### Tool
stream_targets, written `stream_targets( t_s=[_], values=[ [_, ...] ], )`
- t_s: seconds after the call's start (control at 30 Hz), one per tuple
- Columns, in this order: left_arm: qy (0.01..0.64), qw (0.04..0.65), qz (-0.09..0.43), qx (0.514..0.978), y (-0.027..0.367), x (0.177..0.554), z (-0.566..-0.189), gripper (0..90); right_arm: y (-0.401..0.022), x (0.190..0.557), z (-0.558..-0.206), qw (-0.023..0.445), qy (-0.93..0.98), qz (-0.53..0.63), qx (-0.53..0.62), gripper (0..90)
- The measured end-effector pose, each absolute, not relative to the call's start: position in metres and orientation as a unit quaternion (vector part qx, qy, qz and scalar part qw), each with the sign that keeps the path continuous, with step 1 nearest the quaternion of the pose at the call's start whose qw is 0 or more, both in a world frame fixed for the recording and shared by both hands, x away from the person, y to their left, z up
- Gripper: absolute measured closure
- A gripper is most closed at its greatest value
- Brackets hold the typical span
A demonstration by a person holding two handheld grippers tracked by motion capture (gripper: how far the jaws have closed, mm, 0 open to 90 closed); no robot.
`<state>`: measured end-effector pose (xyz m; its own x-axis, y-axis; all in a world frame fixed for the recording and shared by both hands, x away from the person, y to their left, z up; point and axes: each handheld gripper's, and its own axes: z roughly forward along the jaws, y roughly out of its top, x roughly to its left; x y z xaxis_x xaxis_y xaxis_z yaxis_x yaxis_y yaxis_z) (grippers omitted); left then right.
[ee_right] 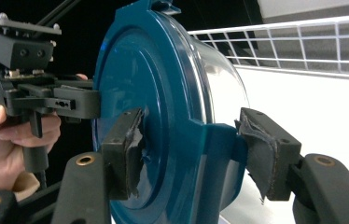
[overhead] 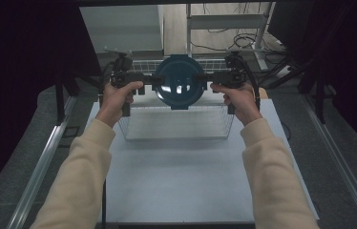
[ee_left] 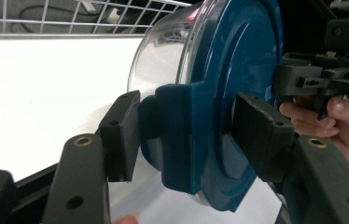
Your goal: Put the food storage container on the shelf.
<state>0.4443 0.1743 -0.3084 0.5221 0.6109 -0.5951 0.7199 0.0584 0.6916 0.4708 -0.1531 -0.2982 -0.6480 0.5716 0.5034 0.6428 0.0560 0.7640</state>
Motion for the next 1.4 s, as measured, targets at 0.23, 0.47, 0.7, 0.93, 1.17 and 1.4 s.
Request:
stream_targets(
  t_s=[0.23, 0.47, 0.7, 0.93, 1.17, 1.4],
  values=[
    [0.512, 0.544, -0.078, 0.660, 0.173, 0.464, -0.314, 42.1, -0.157, 0.490, -0.308, 0.083, -0.687, -0.542, -0.477, 41.6],
    [0.532, 0.544, -0.109, 0.640, 0.174, 0.480, -0.325, 38.7, -0.154, 0.499, -0.312, 0.099, -0.666, -0.529, -0.516, 41.1],
    [0.542, 0.549, -0.131, 0.623, 0.176, 0.487, -0.336, 36.4, -0.154, 0.506, -0.322, 0.118, -0.642, -0.525, -0.546, 40.7],
    [0.536, 0.557, -0.095, 0.628, 0.174, 0.482, -0.335, 31.4, -0.148, 0.502, -0.319, 0.093, -0.649, -0.524, -0.544, 31.1],
    [0.514, 0.566, -0.001, 0.645, 0.182, 0.447, -0.311, 20.5, -0.148, 0.469, -0.293, -0.019, -0.652, -0.560, -0.511, 17.4],
    [0.471, 0.545, 0.066, 0.691, 0.186, 0.391, -0.306, 21.1, -0.168, 0.428, -0.291, -0.087, -0.710, -0.547, -0.435, 17.5]
  ],
)
